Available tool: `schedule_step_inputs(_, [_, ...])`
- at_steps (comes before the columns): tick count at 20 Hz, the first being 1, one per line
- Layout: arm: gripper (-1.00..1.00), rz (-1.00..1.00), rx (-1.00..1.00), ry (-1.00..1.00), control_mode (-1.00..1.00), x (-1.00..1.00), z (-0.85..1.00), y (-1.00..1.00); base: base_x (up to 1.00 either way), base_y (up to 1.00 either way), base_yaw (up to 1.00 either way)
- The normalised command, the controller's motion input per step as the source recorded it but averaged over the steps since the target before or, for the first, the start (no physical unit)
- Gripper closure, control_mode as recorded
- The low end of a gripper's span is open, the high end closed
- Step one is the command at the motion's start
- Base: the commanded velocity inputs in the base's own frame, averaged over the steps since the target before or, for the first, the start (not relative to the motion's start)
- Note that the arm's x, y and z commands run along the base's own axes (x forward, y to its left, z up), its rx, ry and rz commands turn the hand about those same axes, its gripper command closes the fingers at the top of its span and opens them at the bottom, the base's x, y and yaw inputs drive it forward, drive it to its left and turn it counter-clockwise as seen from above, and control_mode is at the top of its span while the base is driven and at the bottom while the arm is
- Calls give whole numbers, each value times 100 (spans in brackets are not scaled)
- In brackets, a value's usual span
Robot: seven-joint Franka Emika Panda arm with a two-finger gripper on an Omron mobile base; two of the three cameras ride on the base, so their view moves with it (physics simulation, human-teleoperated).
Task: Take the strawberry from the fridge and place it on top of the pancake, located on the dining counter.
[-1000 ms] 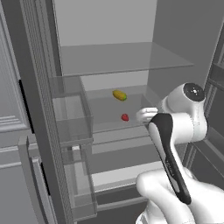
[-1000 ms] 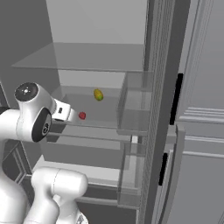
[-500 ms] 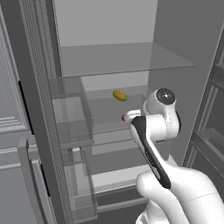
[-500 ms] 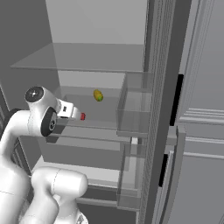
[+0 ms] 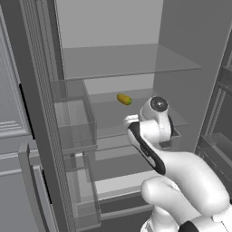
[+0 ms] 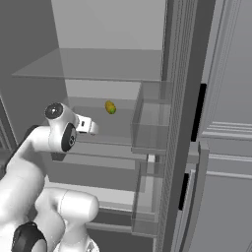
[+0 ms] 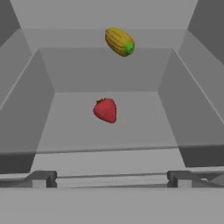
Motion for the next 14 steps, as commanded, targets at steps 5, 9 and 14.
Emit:
schedule_step_inputs(5, [-100,0,0,9,-100,64,-15,0,0,0,0])
schedule_step_inputs(9, [-100,0,0,4,-100,42,-11,0,0,0,0])
schedule_step_inputs(14, [-100,0,-1,1,-100,33,-30,0,0,0,0])
